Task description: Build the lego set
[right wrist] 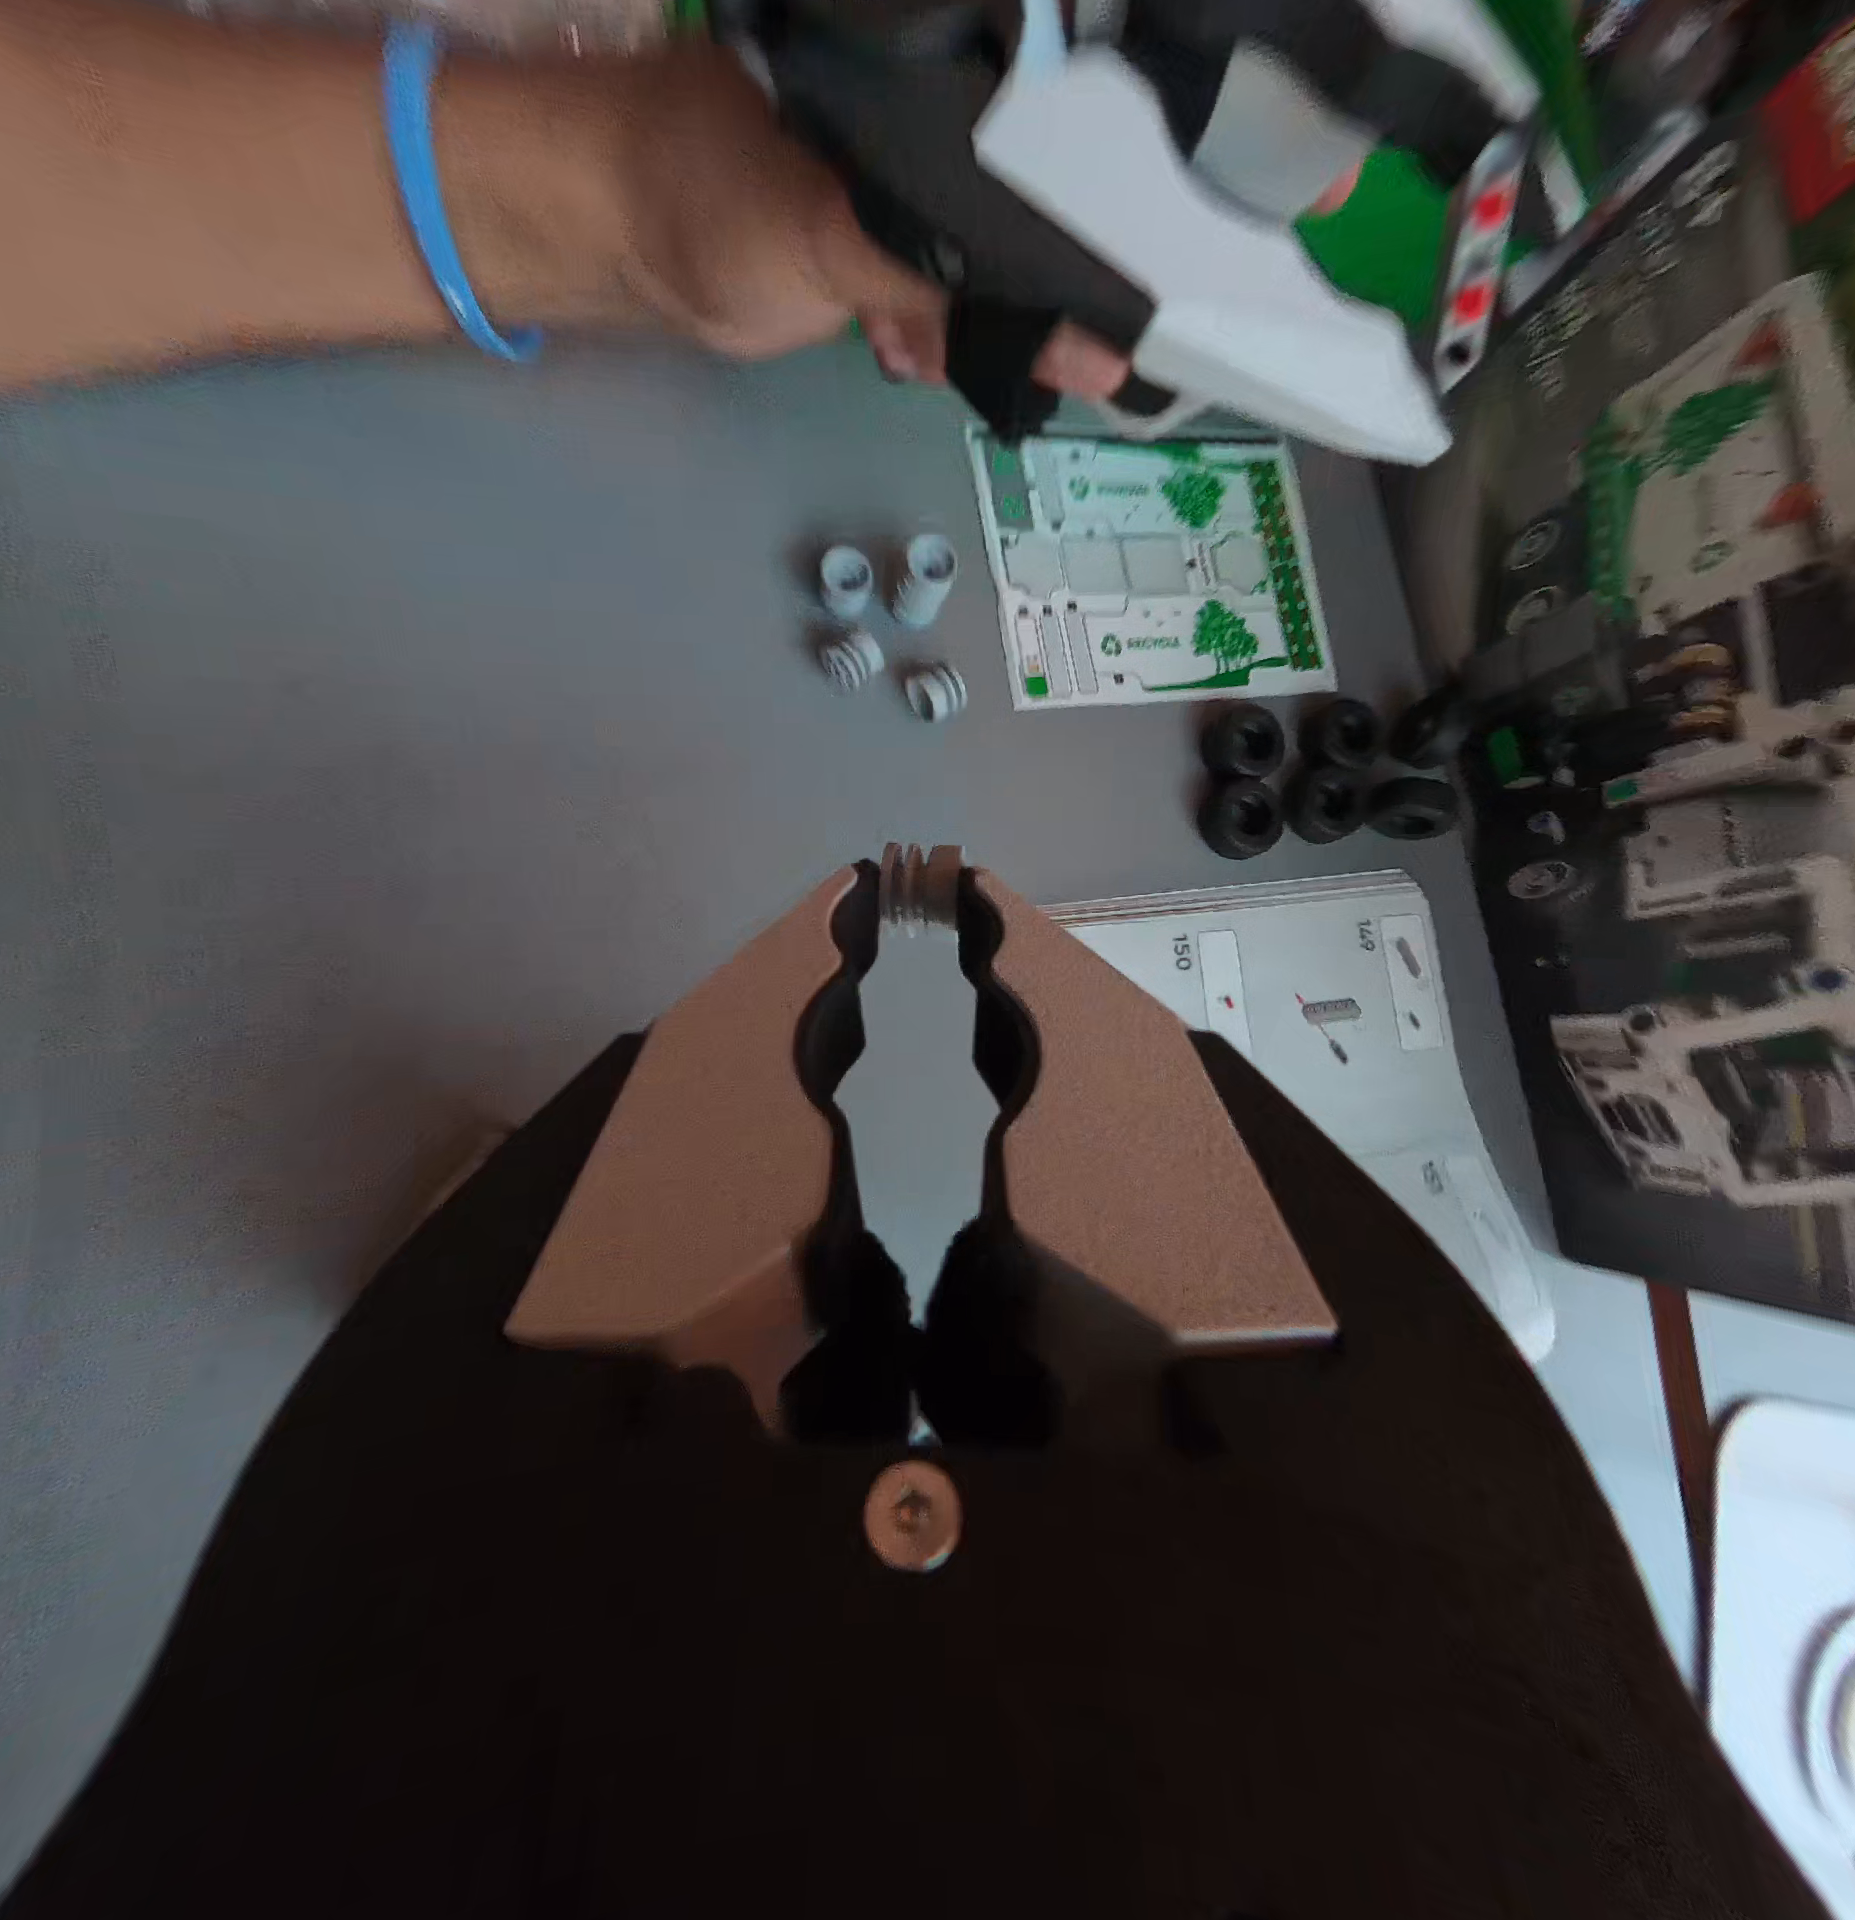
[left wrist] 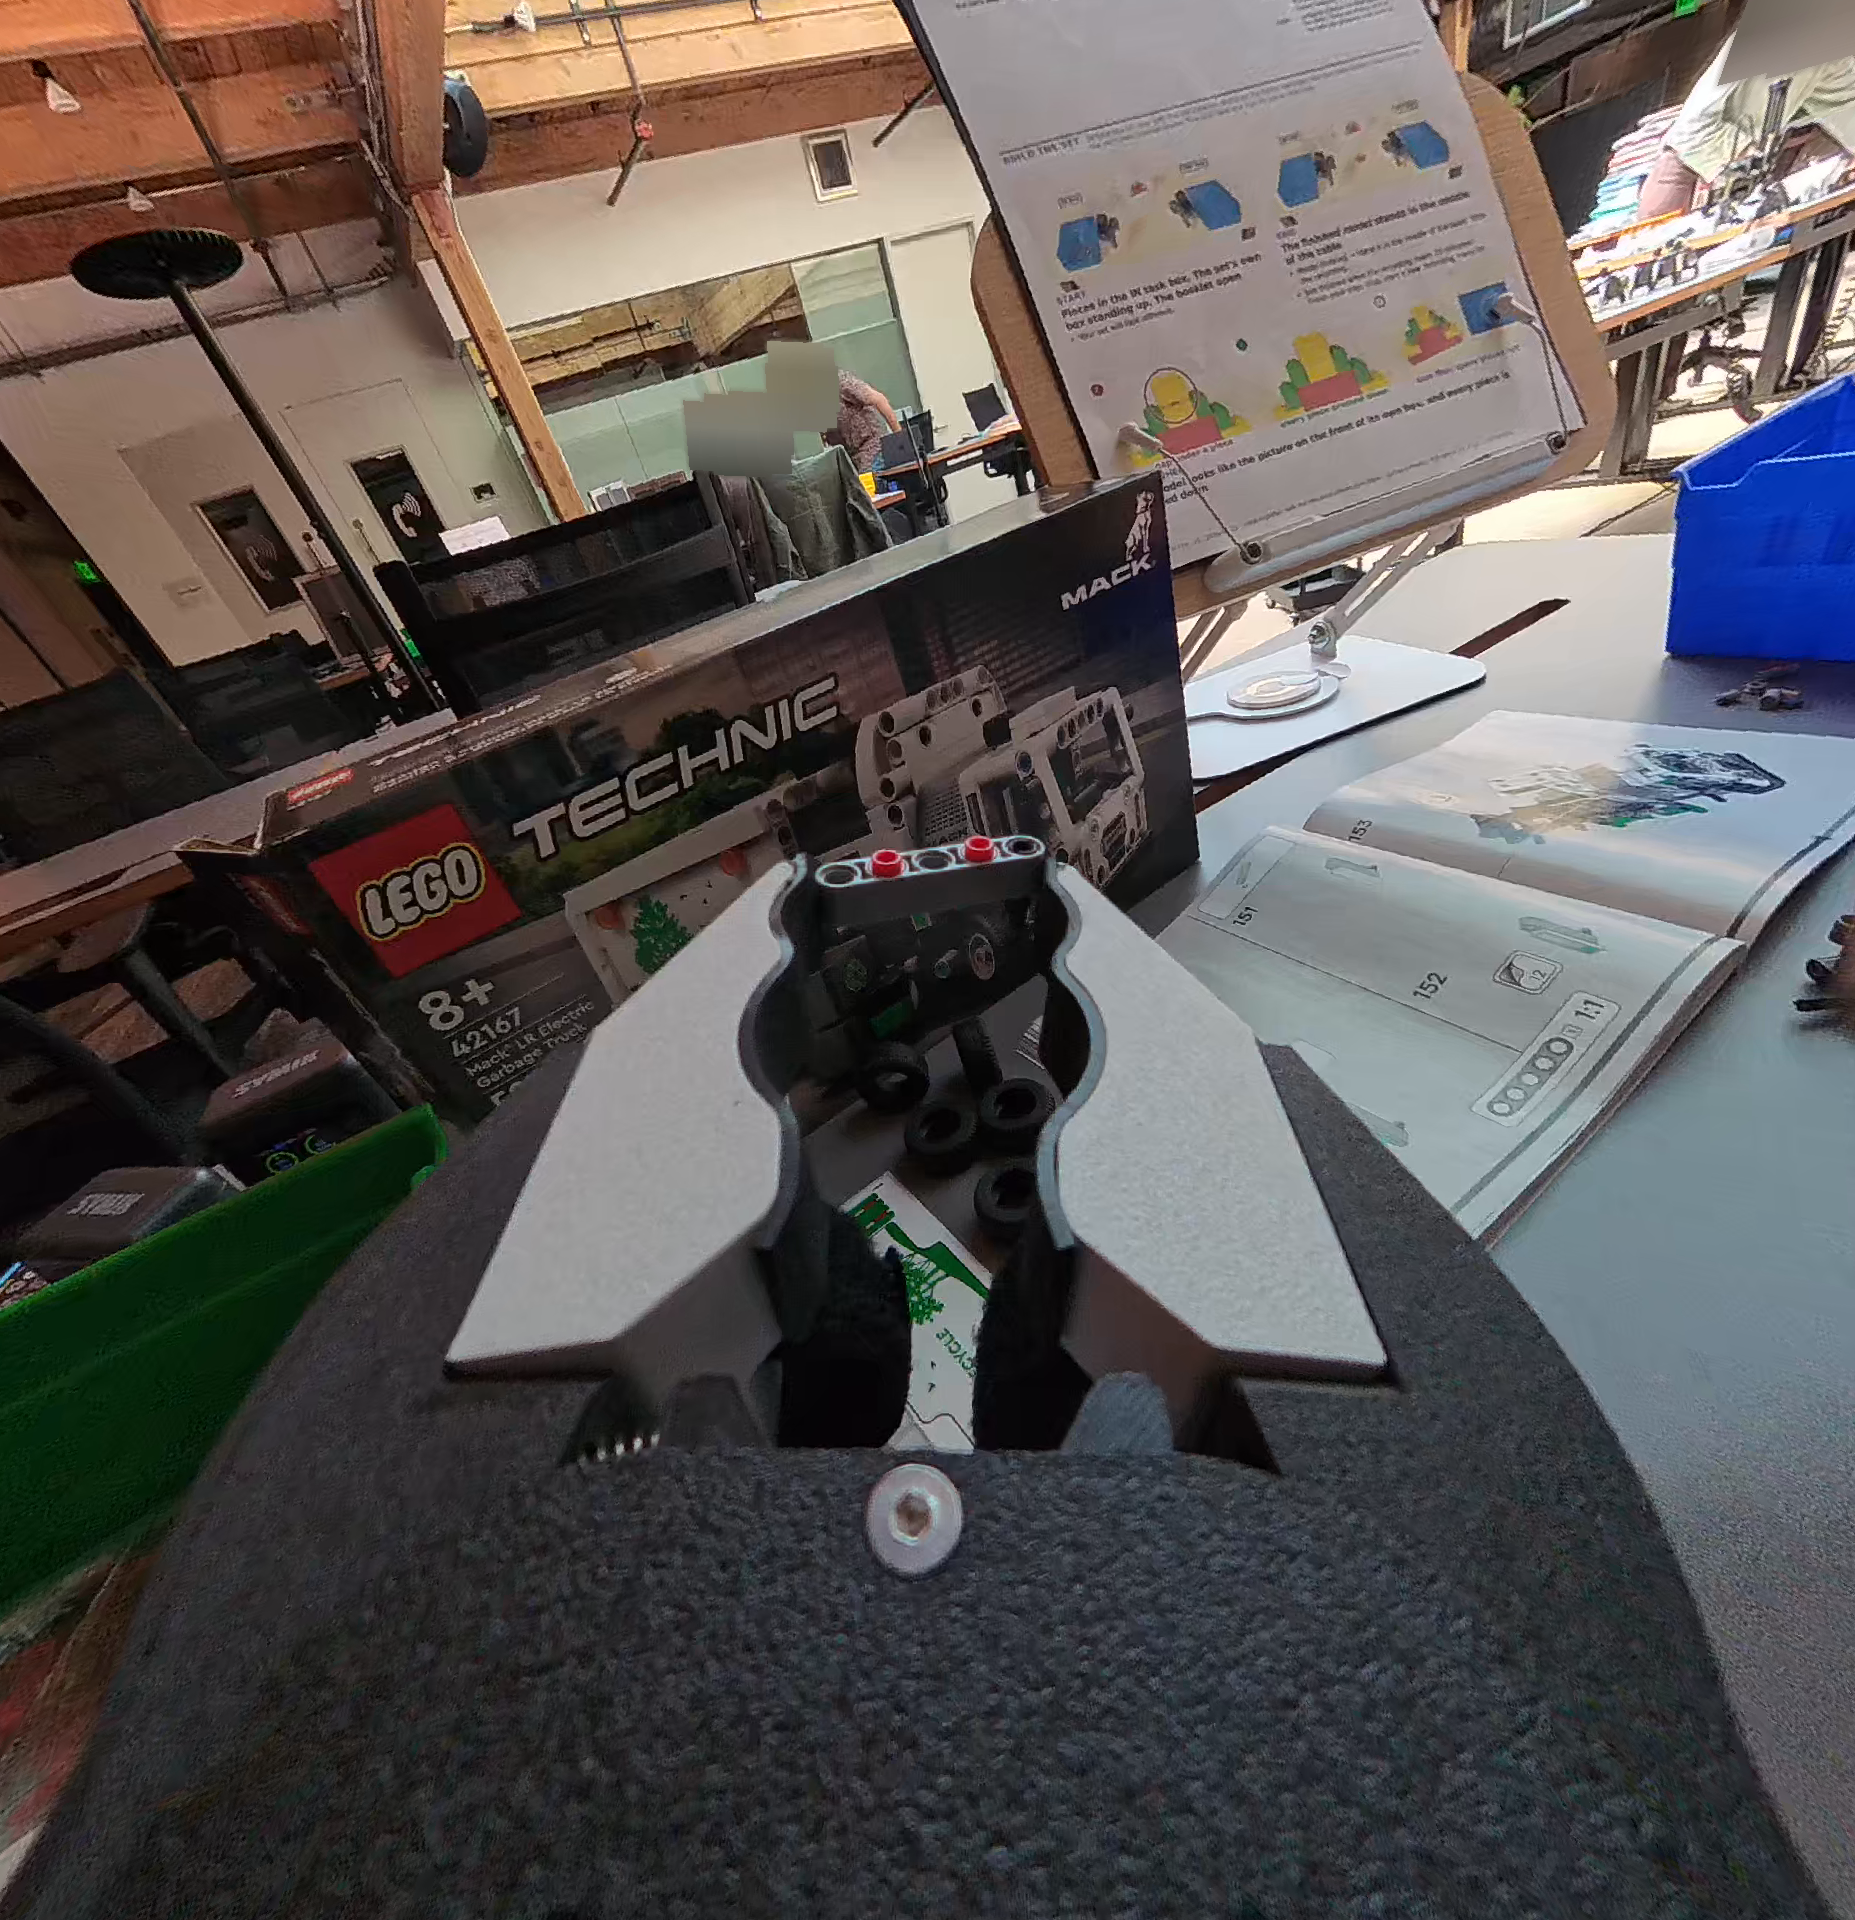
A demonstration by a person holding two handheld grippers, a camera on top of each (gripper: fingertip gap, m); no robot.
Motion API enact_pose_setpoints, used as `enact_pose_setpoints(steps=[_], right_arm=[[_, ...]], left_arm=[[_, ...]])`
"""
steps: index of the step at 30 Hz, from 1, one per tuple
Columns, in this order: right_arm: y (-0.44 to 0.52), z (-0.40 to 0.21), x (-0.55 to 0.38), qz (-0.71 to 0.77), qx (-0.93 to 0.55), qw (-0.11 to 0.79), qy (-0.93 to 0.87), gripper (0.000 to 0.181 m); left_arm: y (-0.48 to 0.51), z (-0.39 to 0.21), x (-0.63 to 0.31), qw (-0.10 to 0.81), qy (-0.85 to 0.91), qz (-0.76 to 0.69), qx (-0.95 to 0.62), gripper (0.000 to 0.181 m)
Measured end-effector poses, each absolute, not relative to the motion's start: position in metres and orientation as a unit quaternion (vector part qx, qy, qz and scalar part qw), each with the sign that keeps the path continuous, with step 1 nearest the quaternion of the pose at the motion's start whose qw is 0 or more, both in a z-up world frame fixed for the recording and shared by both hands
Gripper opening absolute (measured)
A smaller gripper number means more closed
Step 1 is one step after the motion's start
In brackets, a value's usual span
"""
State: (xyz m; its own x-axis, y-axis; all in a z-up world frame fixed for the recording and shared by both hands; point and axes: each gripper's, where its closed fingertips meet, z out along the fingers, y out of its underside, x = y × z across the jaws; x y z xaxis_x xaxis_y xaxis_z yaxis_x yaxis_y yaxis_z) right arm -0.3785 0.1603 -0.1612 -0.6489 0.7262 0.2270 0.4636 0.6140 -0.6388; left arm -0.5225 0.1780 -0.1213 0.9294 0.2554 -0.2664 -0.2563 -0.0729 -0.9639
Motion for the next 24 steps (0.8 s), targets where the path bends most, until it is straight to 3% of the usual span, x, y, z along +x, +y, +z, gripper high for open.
enact_pose_setpoints(steps=[5, 11, 20, 24], right_arm=[[0.168, -0.235, -0.451, 0.315, -0.335, 0.119, -0.880, 0.013], [0.160, -0.275, -0.473, 0.297, -0.271, 0.114, -0.908, 0.013], [0.160, -0.284, -0.480, 0.318, -0.276, 0.092, -0.902, 0.021], [0.173, -0.243, -0.469, 0.358, -0.294, 0.106, -0.880, 0.030]], left_arm=[[0.179, -0.121, -0.522, 0.678, -0.003, 0.203, -0.706, 0.040], [0.175, -0.125, -0.535, 0.681, -0.039, 0.179, -0.709, 0.040], [0.179, -0.135, -0.536, 0.672, -0.043, 0.169, -0.720, 0.040], [0.183, -0.139, -0.531, 0.669, -0.037, 0.161, -0.724, 0.042]])
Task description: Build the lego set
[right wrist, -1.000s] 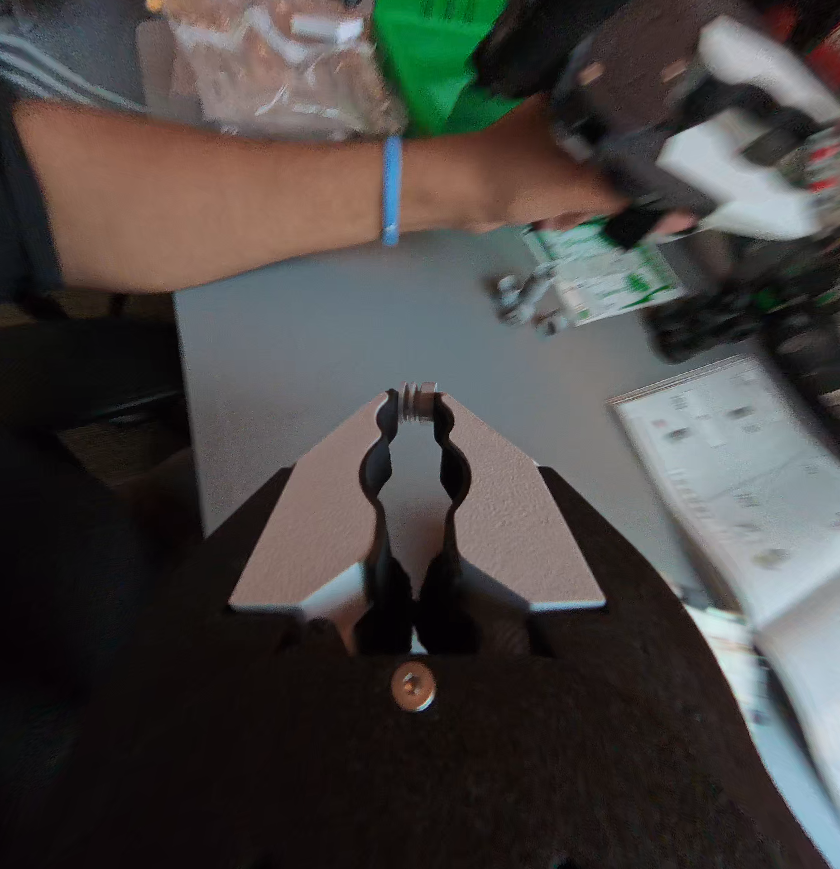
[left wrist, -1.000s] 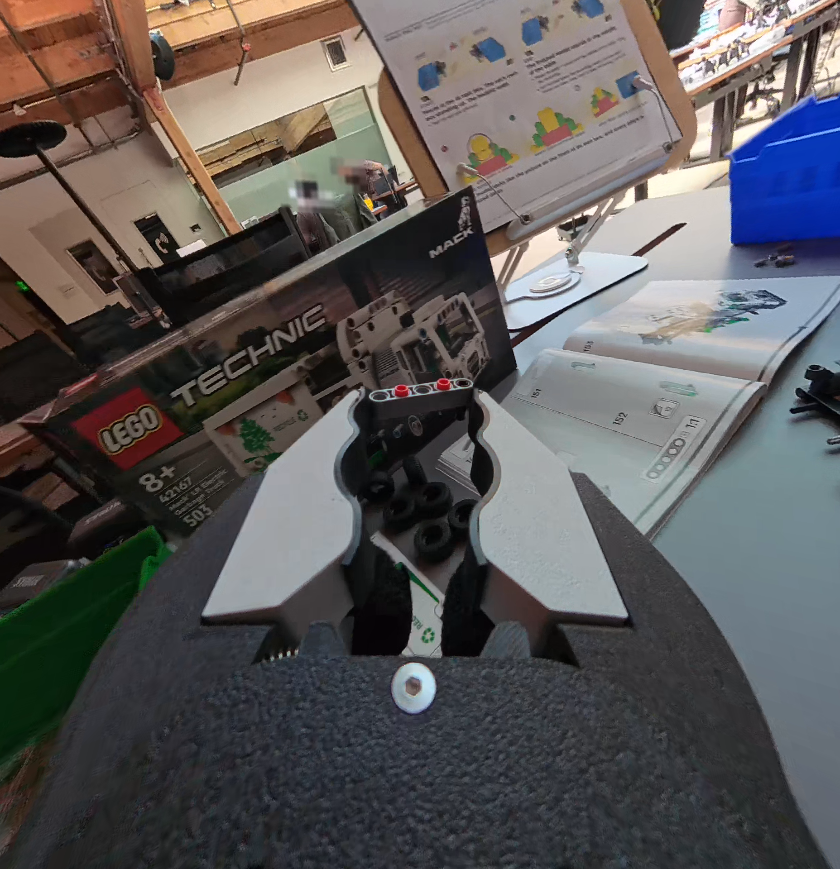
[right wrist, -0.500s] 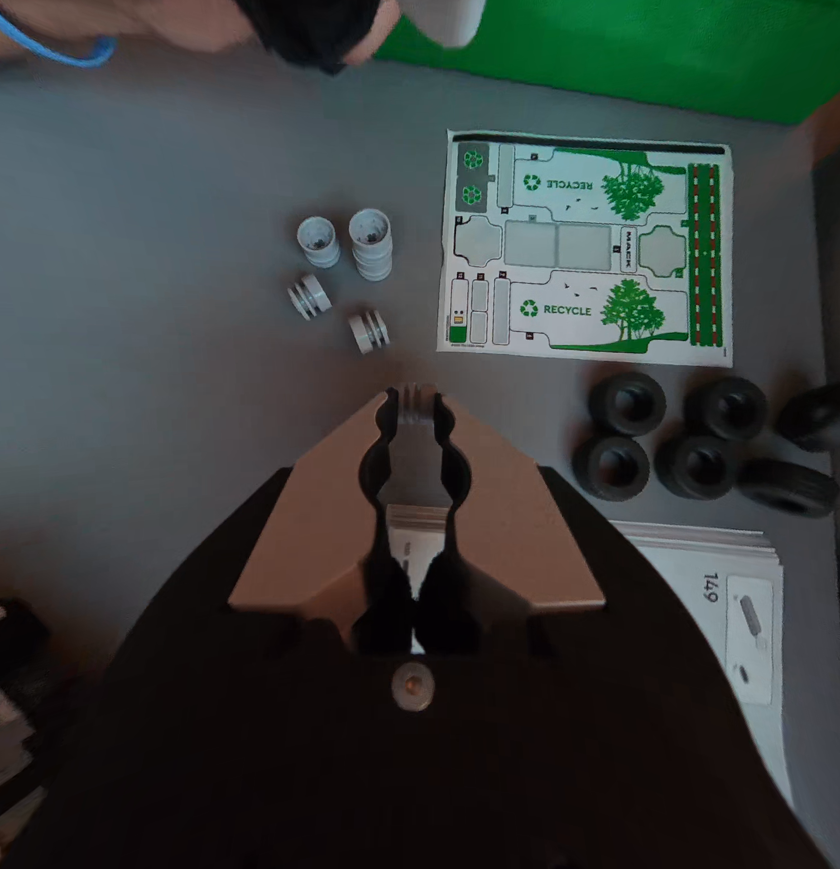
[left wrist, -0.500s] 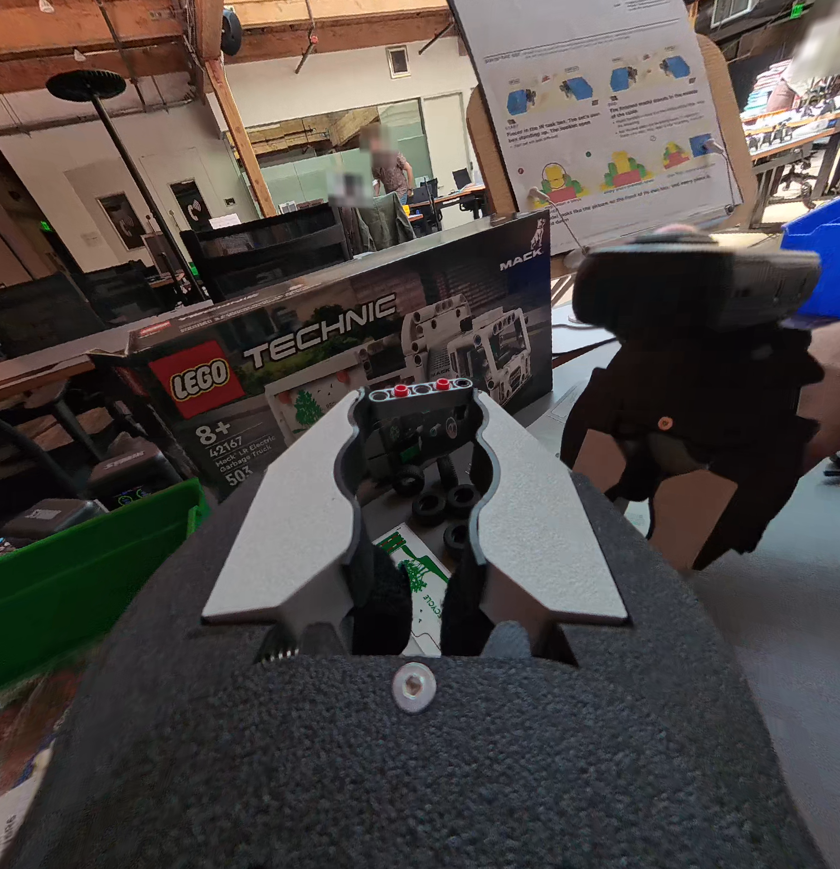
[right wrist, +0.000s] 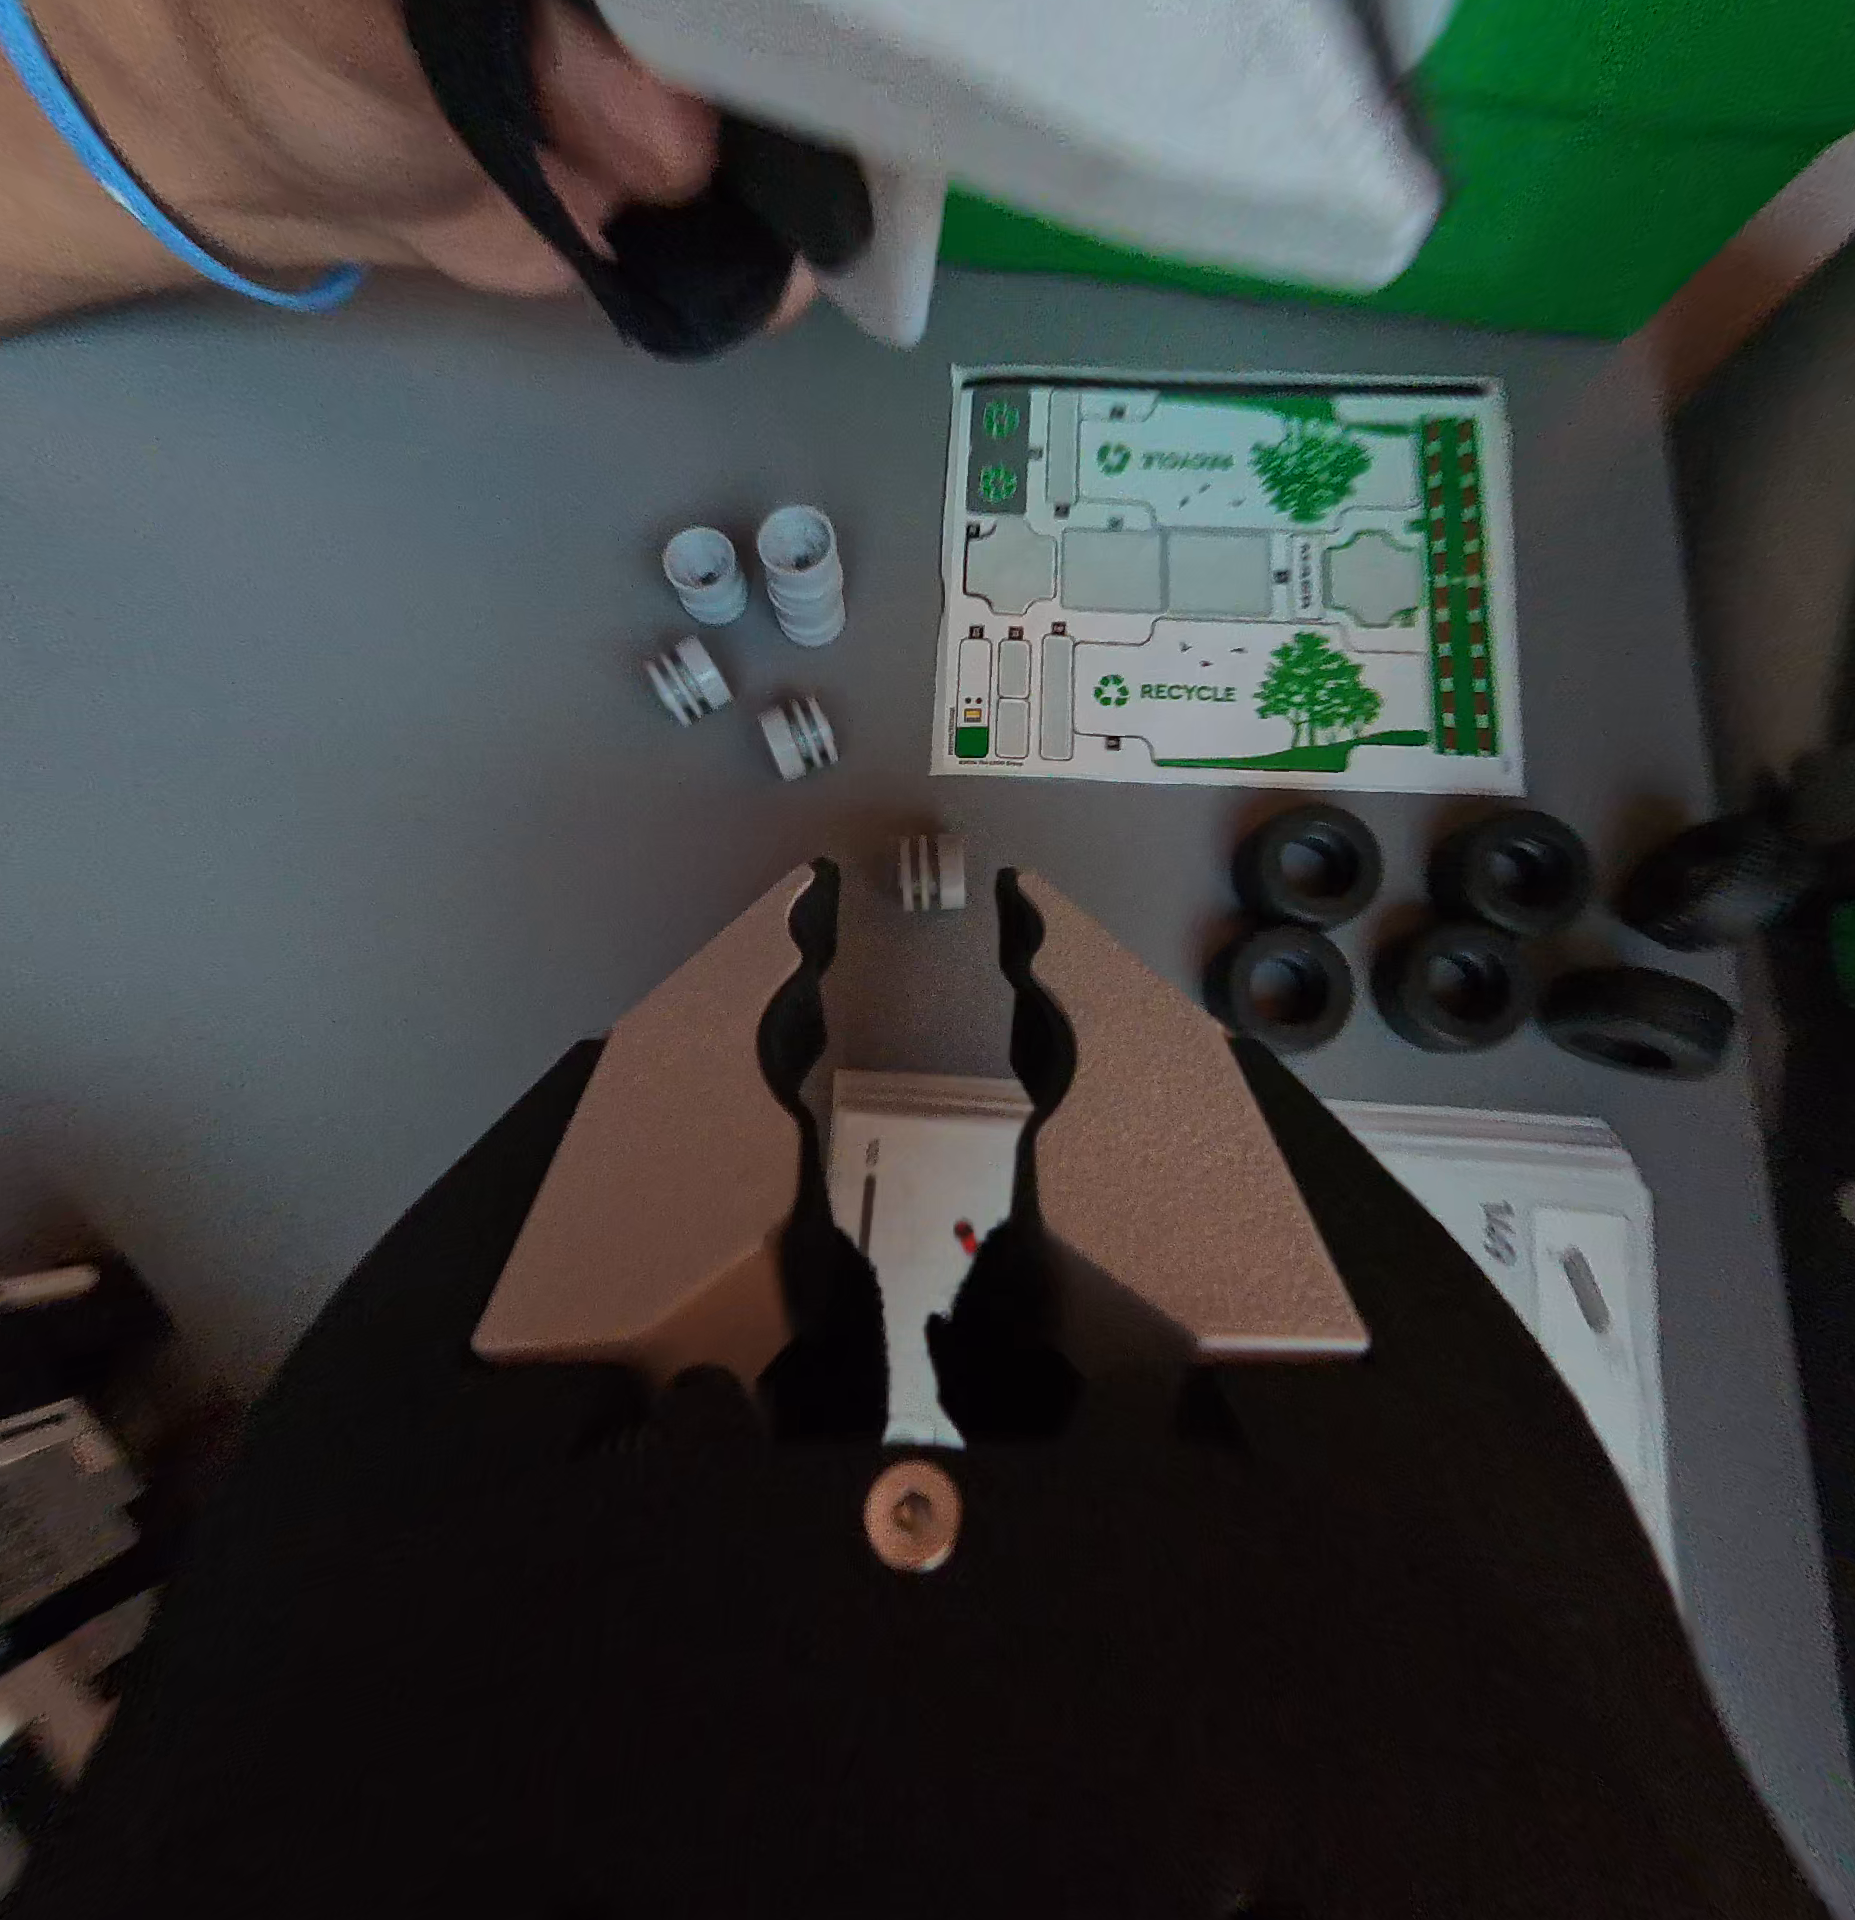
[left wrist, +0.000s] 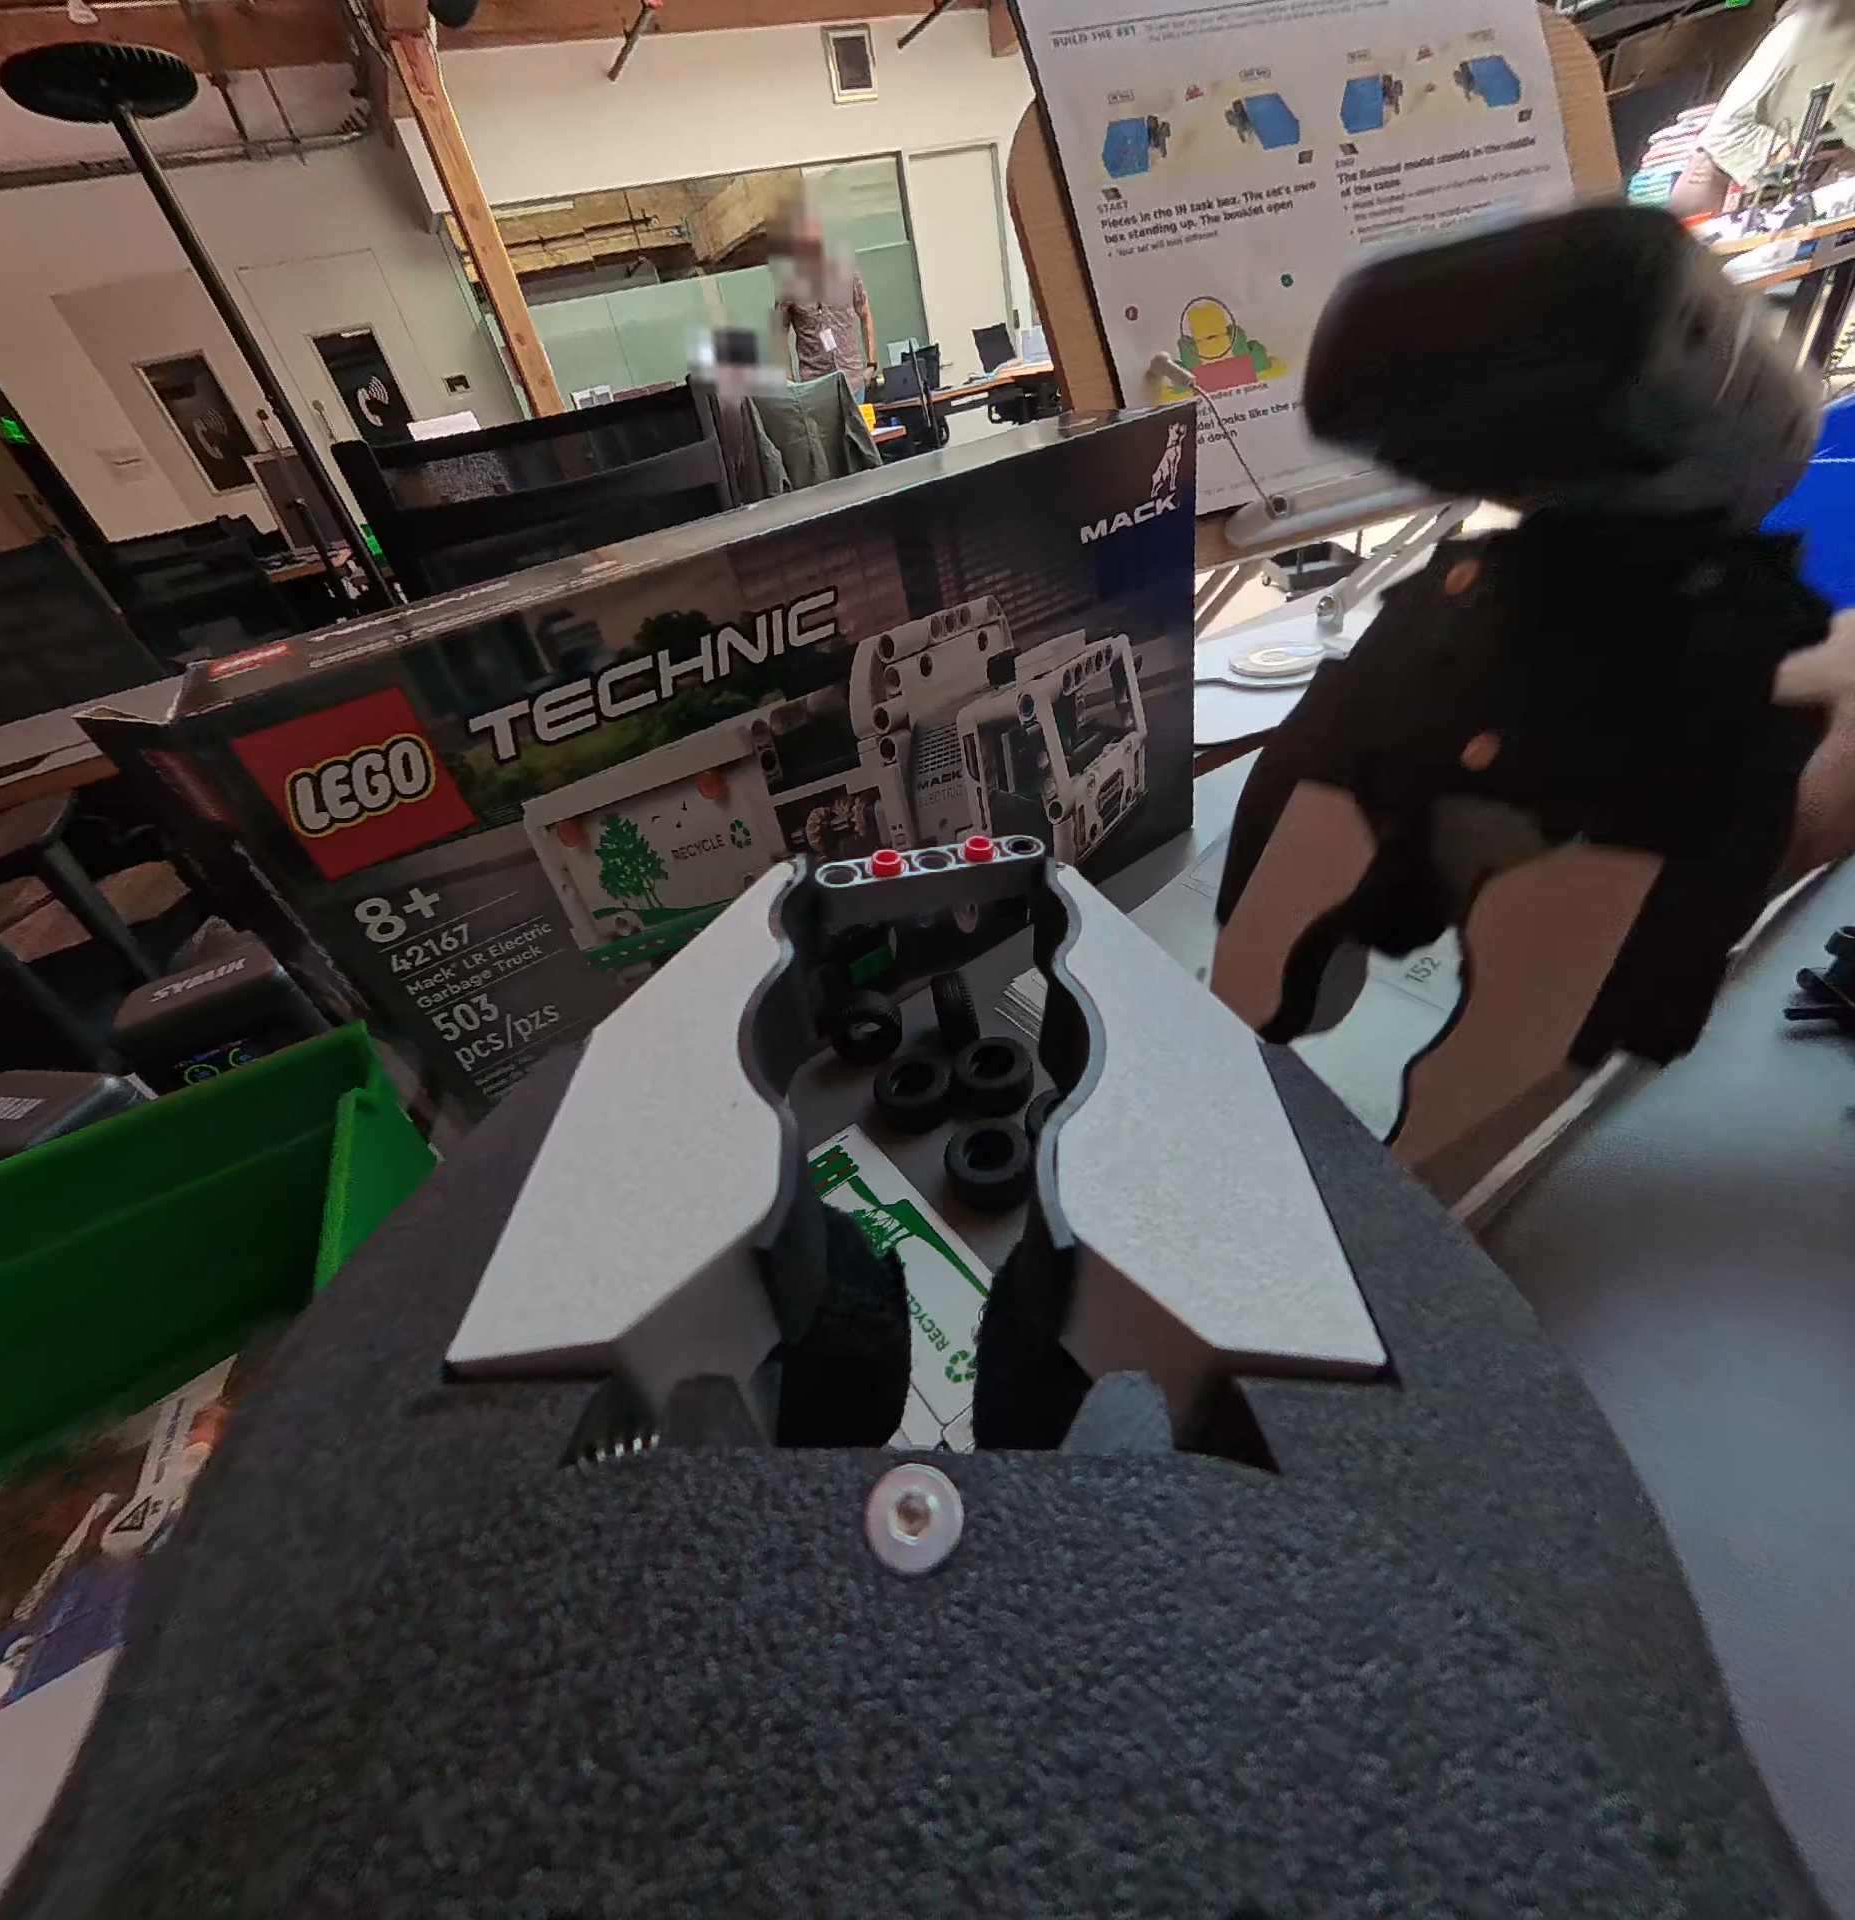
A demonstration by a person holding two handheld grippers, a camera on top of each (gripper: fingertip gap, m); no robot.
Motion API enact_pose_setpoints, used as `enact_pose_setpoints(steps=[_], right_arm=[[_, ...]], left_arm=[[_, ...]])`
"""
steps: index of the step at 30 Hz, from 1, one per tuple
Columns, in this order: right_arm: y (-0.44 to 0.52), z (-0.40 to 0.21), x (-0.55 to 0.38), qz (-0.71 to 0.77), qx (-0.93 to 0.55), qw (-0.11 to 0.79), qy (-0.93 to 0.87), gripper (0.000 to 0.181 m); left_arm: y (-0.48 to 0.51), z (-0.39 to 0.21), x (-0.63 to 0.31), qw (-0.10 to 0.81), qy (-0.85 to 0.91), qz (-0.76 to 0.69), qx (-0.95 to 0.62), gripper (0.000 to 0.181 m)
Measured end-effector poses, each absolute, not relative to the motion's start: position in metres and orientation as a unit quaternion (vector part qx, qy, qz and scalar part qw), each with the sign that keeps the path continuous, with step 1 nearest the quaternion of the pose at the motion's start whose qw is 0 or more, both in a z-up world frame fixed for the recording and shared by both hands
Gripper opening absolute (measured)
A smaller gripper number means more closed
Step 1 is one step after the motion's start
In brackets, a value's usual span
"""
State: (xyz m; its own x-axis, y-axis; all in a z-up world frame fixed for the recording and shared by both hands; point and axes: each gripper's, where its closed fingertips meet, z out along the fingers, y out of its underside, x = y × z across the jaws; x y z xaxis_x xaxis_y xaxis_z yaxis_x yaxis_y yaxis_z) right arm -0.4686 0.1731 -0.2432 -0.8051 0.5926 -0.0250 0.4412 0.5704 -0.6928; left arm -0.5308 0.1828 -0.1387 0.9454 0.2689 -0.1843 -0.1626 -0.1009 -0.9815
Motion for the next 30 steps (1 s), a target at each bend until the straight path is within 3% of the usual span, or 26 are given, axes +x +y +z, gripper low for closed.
enact_pose_setpoints(steps=[5, 10, 17, 30], right_arm=[[0.248, -0.155, -0.385, 0.398, -0.403, 0.218, -0.795, 0.031], [0.290, -0.188, -0.247, 0.329, -0.508, 0.332, -0.723, 0.020], [0.246, -0.268, -0.190, 0.333, -0.540, 0.245, -0.733, 0.041], [0.229, -0.284, -0.209, 0.352, -0.497, 0.195, -0.769, 0.032]], left_arm=[[0.189, -0.141, -0.516, 0.660, -0.009, 0.166, -0.732, 0.042], [0.202, -0.144, -0.490, 0.652, 0.023, 0.156, -0.741, 0.036], [0.209, -0.145, -0.425, 0.637, 0.076, 0.120, -0.757, 0.039], [0.140, -0.153, -0.279, 0.595, 0.125, 0.038, -0.793, 0.039]])
